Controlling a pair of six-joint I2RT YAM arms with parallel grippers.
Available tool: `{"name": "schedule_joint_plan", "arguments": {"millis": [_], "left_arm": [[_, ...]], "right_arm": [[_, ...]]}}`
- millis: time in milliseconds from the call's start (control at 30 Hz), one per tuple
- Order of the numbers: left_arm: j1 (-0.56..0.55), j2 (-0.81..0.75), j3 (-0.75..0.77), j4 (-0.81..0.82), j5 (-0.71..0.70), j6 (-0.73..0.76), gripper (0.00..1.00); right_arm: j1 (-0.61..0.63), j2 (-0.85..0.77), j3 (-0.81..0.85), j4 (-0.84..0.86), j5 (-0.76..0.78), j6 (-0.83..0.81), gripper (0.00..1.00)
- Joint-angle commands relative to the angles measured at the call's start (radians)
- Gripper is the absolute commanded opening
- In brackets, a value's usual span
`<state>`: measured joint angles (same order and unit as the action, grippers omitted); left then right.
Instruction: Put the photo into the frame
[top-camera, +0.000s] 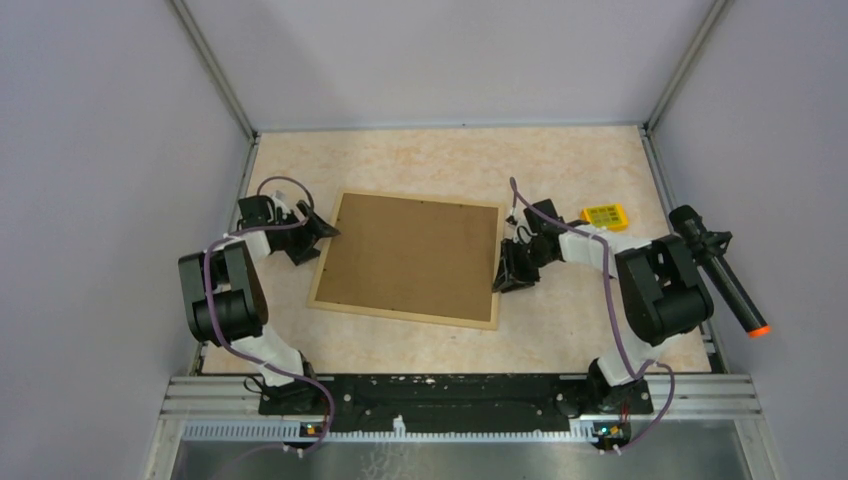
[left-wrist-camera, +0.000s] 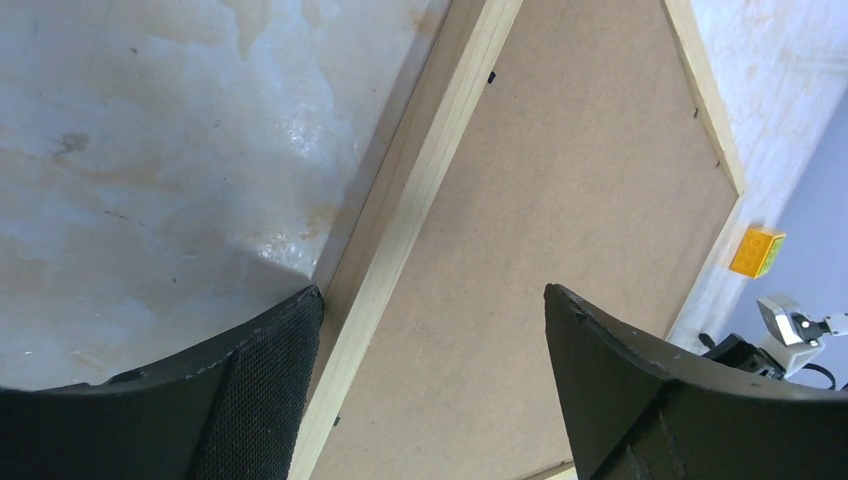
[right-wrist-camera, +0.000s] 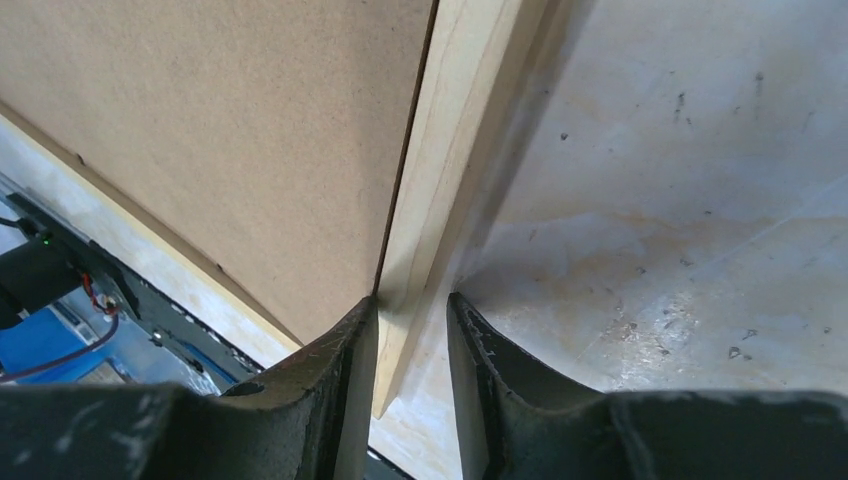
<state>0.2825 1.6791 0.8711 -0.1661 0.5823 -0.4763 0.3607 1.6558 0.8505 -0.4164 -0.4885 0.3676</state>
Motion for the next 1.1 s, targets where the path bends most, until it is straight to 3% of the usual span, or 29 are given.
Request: {"name": "schedule_joint_plan", "arguments": {"millis": [0, 133, 367, 600, 900, 1000, 1067], "left_arm": [[-0.005, 0.062, -0.090, -0.053, 0.000, 0.003, 0.87], [-0.005, 0.051, -0.158, -0.046, 0.008, -0.013, 0.86], [-0.006, 0.085, -0.286, 0.061, 0.122, -0.099, 0.82], [-0.006, 0.044, -0.311, 0.056, 0.123, -0.088, 0.82], [-0.007, 0.045, -0.320, 0.061, 0.131, -0.077, 0.82], [-0.007, 0.044, -0.322, 0.065, 0.129, -0.077, 0.82], [-0.008, 0.044, -0.322, 0.067, 0.131, -0.078, 0.82]], "right_arm": [[0.056, 0.054, -0.049, -0.058, 0.159, -0.013, 0.33], [0.089, 0.094, -0.047, -0.069, 0.303, 0.107, 0.33], [0.156, 0.165, -0.062, 0.089, 0.454, 0.334, 0.31], [0.311, 0.396, 0.074, -0.023, 0.656, 0.382, 0.29], [0.376, 0.427, 0.102, -0.135, 0.848, 0.383, 0.29], [0.392, 0.447, 0.126, -0.128, 0.849, 0.358, 0.29], [0.397, 0.451, 0.117, -0.056, 0.769, 0.325, 0.30]]}}
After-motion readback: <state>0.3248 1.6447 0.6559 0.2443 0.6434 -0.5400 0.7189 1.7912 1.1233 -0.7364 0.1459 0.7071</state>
